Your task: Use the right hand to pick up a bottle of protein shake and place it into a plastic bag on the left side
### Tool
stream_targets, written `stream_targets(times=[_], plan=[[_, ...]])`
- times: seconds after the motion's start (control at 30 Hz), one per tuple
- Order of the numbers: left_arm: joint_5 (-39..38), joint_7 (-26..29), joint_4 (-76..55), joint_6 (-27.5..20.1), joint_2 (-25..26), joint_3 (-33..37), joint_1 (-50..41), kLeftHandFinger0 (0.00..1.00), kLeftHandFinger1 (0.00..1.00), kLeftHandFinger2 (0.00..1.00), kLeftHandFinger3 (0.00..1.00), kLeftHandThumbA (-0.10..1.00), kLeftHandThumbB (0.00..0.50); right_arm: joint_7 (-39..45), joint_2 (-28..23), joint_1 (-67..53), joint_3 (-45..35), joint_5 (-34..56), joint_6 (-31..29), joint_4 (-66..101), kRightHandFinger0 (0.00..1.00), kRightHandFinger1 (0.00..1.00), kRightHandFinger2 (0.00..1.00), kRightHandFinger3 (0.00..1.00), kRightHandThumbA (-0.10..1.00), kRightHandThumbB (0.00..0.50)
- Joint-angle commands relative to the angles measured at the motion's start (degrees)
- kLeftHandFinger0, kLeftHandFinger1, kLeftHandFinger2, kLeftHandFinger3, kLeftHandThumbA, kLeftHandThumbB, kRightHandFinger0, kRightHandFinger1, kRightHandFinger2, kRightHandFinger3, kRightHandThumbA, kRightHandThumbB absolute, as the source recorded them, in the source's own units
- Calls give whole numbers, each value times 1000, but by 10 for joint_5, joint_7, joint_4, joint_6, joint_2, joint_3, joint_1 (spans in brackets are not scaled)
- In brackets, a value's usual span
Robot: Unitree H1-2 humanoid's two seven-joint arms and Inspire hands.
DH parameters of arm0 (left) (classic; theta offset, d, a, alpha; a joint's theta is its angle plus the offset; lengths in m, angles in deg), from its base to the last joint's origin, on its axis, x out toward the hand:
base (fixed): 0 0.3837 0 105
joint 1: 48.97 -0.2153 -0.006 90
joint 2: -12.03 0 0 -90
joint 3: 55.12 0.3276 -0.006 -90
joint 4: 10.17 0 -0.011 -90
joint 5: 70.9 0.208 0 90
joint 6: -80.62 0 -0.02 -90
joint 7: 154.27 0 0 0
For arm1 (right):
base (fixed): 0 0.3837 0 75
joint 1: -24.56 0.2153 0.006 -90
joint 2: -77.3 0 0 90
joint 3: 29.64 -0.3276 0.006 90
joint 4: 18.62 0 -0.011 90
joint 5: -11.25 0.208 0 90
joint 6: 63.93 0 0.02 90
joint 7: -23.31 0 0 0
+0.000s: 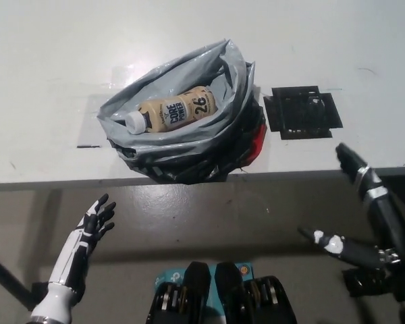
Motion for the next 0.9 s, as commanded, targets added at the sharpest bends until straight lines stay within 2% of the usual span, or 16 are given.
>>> stream_targets(times=[0.0, 0.03, 0.1, 0.13, 0.2, 0.27, 0.47, 0.6, 0.67, 0.87], plan=[[-7, -7, -3, -9, 4, -1, 0, 1000, 1000, 1000, 1000, 1000, 55, -59, 13, 29, -7, 21, -77, -119, 1000, 1000, 1000, 1000, 866, 116], [-4, -7, 3, -14, 5, 1, 4, 1000, 1000, 1000, 1000, 1000, 55, -63, 12, 36, -8, 19, -72, -155, 1000, 1000, 1000, 1000, 889, 129], [-3, -9, 6, -15, 8, 2, 7, 1000, 1000, 1000, 1000, 1000, 65, -66, 9, 45, -7, 20, -81, -206, 1000, 1000, 1000, 1000, 889, 101], [-3, -10, 7, -13, 10, 2, 11, 1000, 1000, 1000, 1000, 1000, 75, -70, 7, 51, -5, 15, -87, -232, 1000, 1000, 1000, 1000, 896, 121], [-6, -13, 8, -11, 12, 3, 15, 1000, 1000, 1000, 1000, 1000, 63, -76, 3, 56, 1, 7, -96, -264, 1000, 1000, 1000, 1000, 906, 143], [-7, -14, 10, -10, 10, 3, 21, 1000, 1000, 1000, 1000, 1000, 59, -77, -1, 60, 4, 6, -99, -274, 1000, 1000, 1000, 1000, 895, 133], [-2, -10, 10, -15, 12, 2, 15, 1000, 1000, 1000, 1000, 1000, 51, -81, 1, 49, 21, 4, -102, -289, 1000, 1000, 1000, 1000, 840, 154], [-5, -12, 14, -7, 14, 1, 30, 1000, 1000, 1000, 1000, 1000, 53, -77, -9, 61, 30, 6, -112, -304, 1000, 1000, 1000, 1000, 833, 137], [-10, -16, 11, -1, 15, 1, 30, 1000, 1000, 1000, 1000, 1000, 33, -80, -12, 61, 36, 3, -114, -310, 1000, 1000, 1000, 1000, 829, 141], [-8, -17, 11, -1, 14, 3, 22, 1000, 1000, 1000, 1000, 1000, 47, -76, -18, 38, 43, 13, -109, -298, 1000, 1000, 1000, 1000, 829, 149]])
